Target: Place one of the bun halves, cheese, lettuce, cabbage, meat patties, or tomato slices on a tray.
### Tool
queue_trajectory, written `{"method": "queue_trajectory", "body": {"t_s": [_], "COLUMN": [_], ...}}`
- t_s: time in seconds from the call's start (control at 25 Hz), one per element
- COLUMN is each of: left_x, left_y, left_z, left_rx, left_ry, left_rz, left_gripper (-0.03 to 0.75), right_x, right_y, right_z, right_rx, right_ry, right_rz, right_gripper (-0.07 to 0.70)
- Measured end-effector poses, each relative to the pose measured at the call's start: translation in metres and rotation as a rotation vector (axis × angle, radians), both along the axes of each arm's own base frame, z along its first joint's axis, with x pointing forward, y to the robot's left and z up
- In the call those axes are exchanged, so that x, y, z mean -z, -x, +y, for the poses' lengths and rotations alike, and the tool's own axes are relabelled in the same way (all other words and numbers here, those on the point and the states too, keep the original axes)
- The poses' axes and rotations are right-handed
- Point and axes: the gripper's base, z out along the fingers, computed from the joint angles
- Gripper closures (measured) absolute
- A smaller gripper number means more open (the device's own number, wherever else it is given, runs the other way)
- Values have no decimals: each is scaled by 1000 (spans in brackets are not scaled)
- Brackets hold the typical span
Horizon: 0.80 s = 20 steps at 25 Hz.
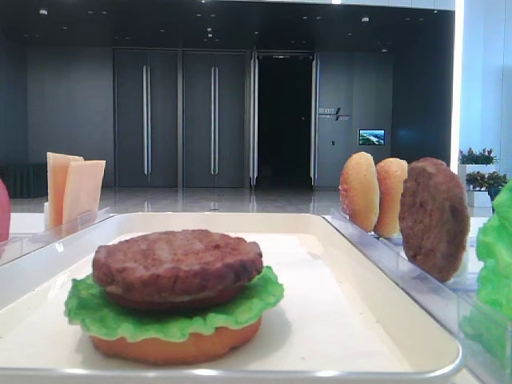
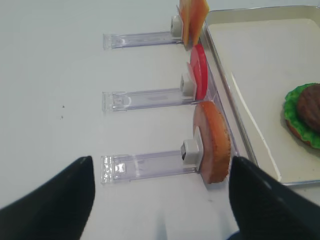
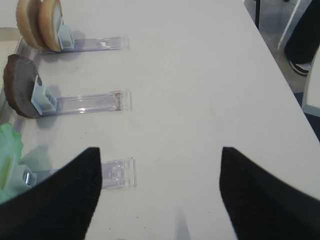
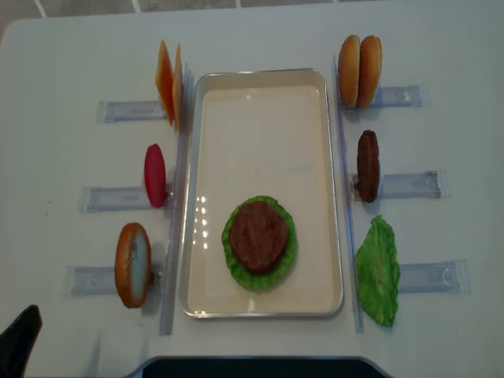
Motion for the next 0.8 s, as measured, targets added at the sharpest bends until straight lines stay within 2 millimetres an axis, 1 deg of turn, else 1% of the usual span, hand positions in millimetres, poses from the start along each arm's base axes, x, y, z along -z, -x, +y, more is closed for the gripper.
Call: {"method": "queue_trajectory", "body": {"t_s": [0.8], "left_x": [0], "left_y": [0], "left_z": [0], "left_rx": [0], "left_ry": [0], "left_rz": [0], "left_gripper": [76], "right_x": [0], "right_y": [0], "right_z": [0], "right_rx": [0], "right_ry": [1], "right_rz": [-3], "right_gripper": [129]}}
